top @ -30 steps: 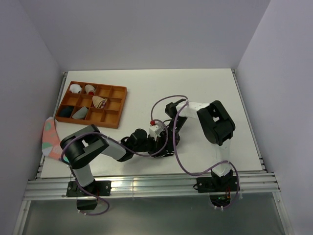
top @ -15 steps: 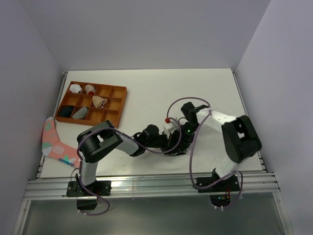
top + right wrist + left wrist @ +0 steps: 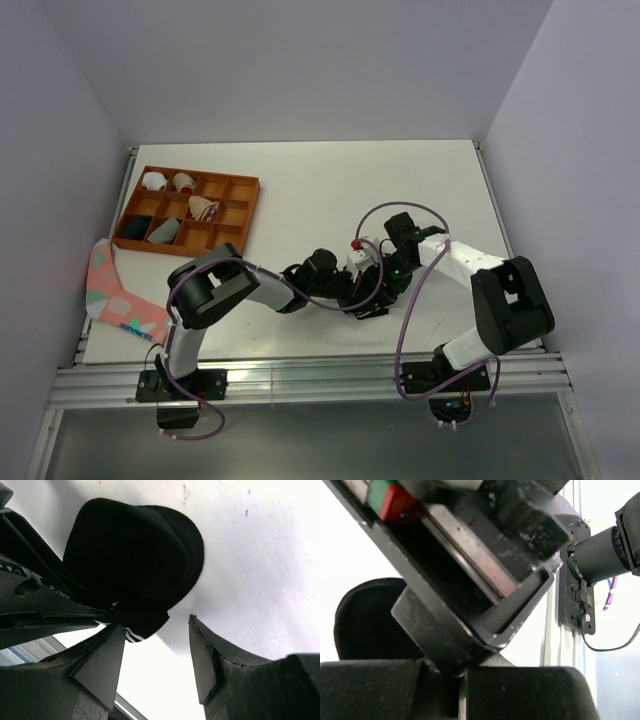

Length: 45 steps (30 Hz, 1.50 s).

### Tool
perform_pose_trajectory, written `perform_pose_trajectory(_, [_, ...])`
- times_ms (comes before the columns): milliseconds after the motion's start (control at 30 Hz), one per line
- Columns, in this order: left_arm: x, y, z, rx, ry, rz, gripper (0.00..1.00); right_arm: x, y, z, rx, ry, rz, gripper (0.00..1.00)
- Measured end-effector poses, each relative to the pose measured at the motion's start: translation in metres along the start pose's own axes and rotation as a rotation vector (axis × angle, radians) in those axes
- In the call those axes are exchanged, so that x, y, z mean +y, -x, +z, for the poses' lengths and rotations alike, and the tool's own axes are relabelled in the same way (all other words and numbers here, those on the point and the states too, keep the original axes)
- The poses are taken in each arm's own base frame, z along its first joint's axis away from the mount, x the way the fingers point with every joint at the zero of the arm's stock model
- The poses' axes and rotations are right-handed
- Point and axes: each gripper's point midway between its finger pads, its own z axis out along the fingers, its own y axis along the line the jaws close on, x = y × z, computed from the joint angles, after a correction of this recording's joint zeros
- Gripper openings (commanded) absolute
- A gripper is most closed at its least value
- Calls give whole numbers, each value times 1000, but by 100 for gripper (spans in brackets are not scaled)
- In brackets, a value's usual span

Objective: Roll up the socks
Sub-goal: Roll the sock at the center of the board.

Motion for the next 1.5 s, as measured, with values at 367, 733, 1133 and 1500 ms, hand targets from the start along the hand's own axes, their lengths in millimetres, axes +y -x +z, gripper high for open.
perform_pose_trajectory(367, [-5, -7, -11, 3, -47, -7, 0, 2, 6, 0, -11, 3, -3, 63])
perform_pose_trajectory(733, [0, -18, -18, 6, -13, -133, 0, -23, 15, -4, -26, -138, -13, 63])
perform_pose_trajectory(1133, [6, -29, -29, 31, 49, -357, 0, -78, 72, -44, -251, -405, -52, 53])
perform_pose_trajectory(1500, [20, -27, -43, 111, -17, -544, 0, -31, 73, -70, -391, -241, -326, 55])
